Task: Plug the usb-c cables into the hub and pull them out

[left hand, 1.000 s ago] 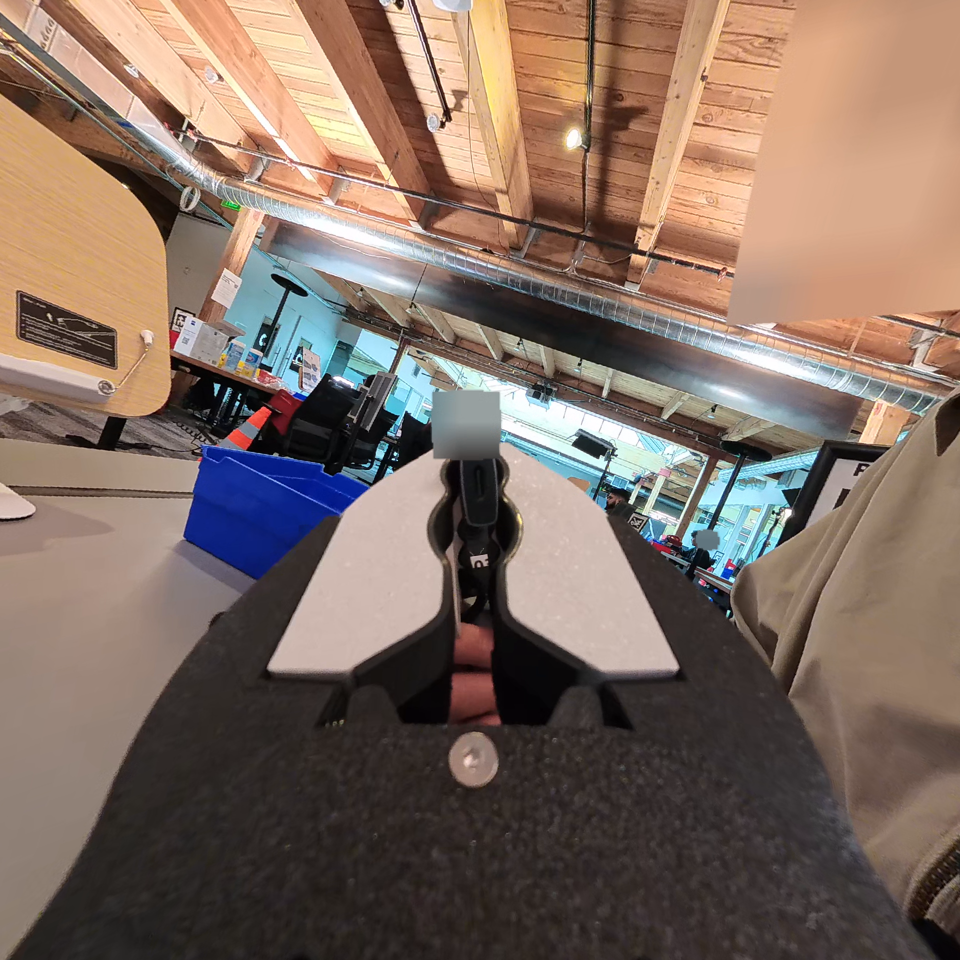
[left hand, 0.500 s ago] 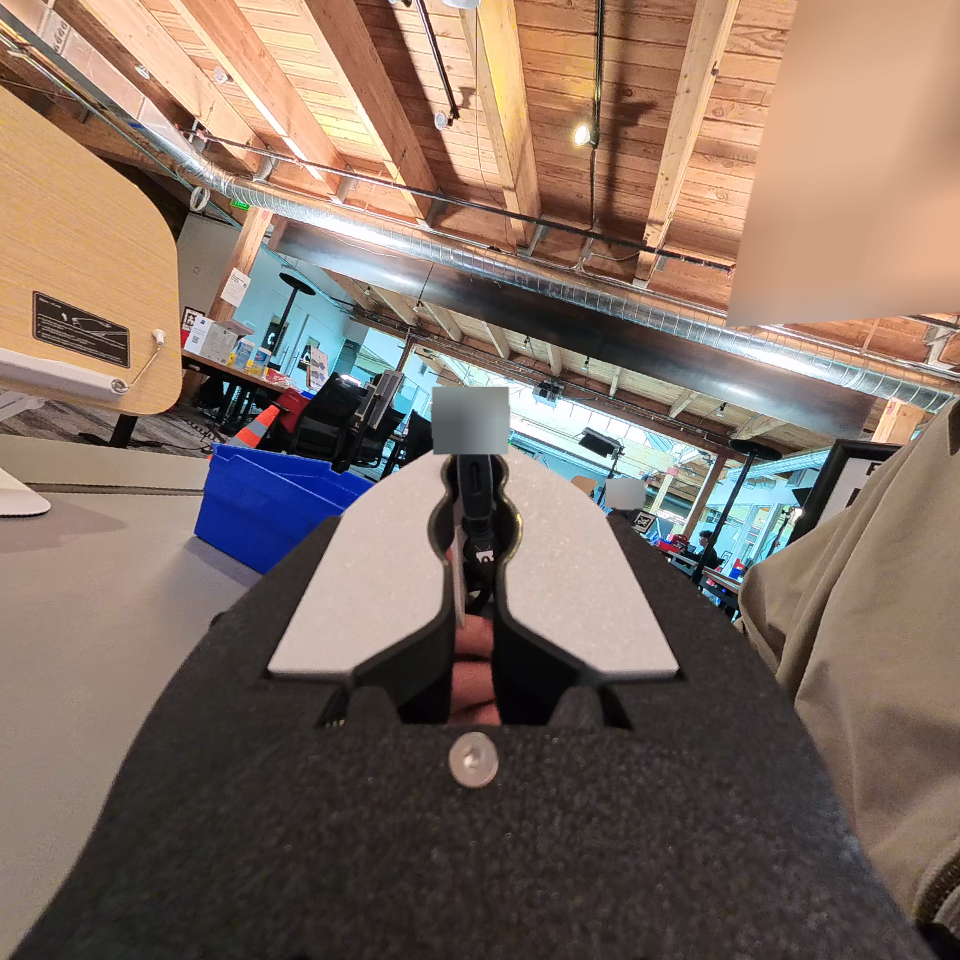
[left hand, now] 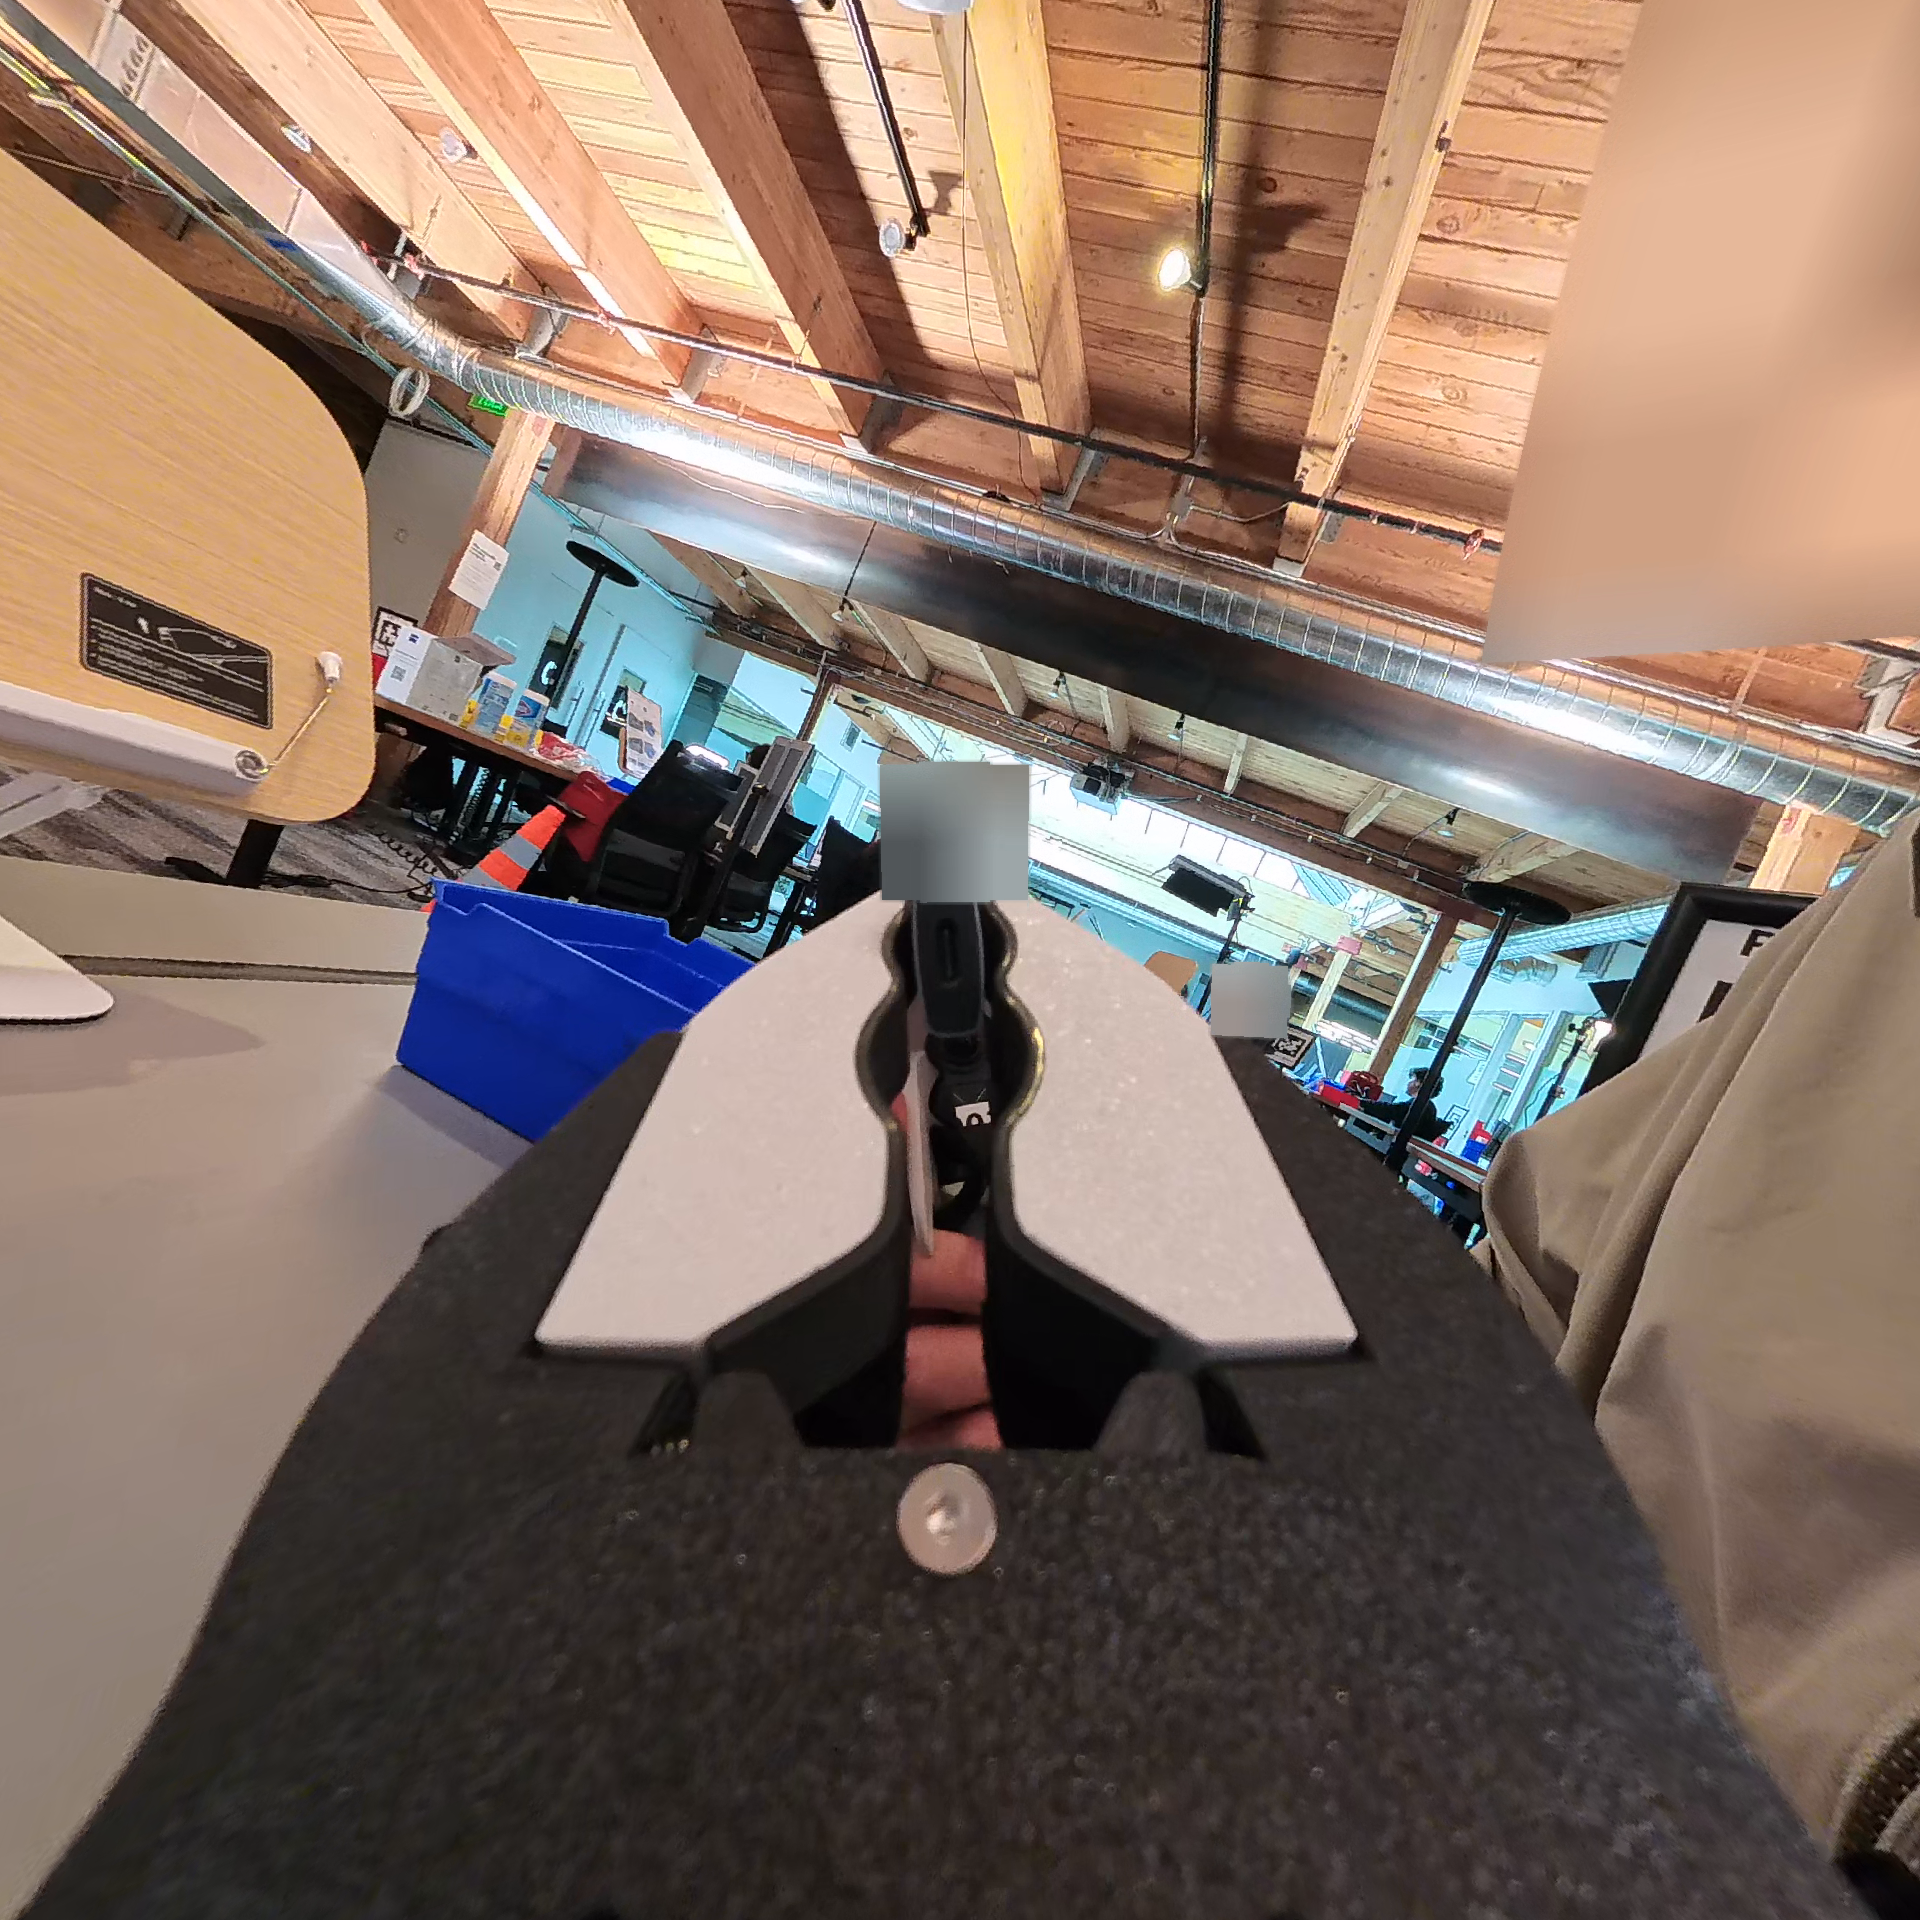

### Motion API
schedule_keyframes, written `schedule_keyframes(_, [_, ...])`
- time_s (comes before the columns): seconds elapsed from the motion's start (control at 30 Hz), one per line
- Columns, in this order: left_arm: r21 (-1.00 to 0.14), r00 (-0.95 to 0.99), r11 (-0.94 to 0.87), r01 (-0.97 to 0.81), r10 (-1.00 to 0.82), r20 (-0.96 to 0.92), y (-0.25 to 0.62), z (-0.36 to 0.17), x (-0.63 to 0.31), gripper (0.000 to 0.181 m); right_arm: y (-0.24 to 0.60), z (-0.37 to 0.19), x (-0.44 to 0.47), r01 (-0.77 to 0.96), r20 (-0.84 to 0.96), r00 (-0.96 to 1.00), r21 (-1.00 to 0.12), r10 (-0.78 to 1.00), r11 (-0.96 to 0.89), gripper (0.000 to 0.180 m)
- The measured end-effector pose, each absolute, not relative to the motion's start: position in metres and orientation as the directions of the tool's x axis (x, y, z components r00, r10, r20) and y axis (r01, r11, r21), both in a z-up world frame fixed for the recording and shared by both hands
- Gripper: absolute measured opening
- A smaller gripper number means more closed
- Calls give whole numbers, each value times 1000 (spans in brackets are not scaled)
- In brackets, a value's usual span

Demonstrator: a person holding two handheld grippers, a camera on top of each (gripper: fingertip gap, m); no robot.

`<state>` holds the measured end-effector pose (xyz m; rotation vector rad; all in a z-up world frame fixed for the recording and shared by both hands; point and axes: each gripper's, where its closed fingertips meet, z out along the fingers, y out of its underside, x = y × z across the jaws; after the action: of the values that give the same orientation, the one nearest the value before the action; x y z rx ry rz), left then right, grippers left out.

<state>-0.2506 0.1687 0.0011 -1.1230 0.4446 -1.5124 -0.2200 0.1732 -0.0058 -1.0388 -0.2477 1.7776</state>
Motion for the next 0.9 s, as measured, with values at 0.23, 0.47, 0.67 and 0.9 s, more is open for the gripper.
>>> schedule_keyframes(0.23, [-793,105,-281,540,-913,394,169,-1,-247,10,173,-7,-221,-657,-534,-108,-595,839,-463,7])
schedule_keyframes(0.47, [-818,127,-268,509,-917,379,171,-5,-243,9,175,-7,-220,-653,-538,-101,-599,837,-463,8])
schedule_keyframes(0.67, [-901,244,-97,423,-945,216,186,-1,-264,10,184,-19,-227,-603,-580,-19,-643,814,-472,18])
schedule_keyframes(0.9, [-956,540,288,57,-814,-213,208,3,-317,10,188,-61,-244,-205,-455,333,-890,826,-408,31])
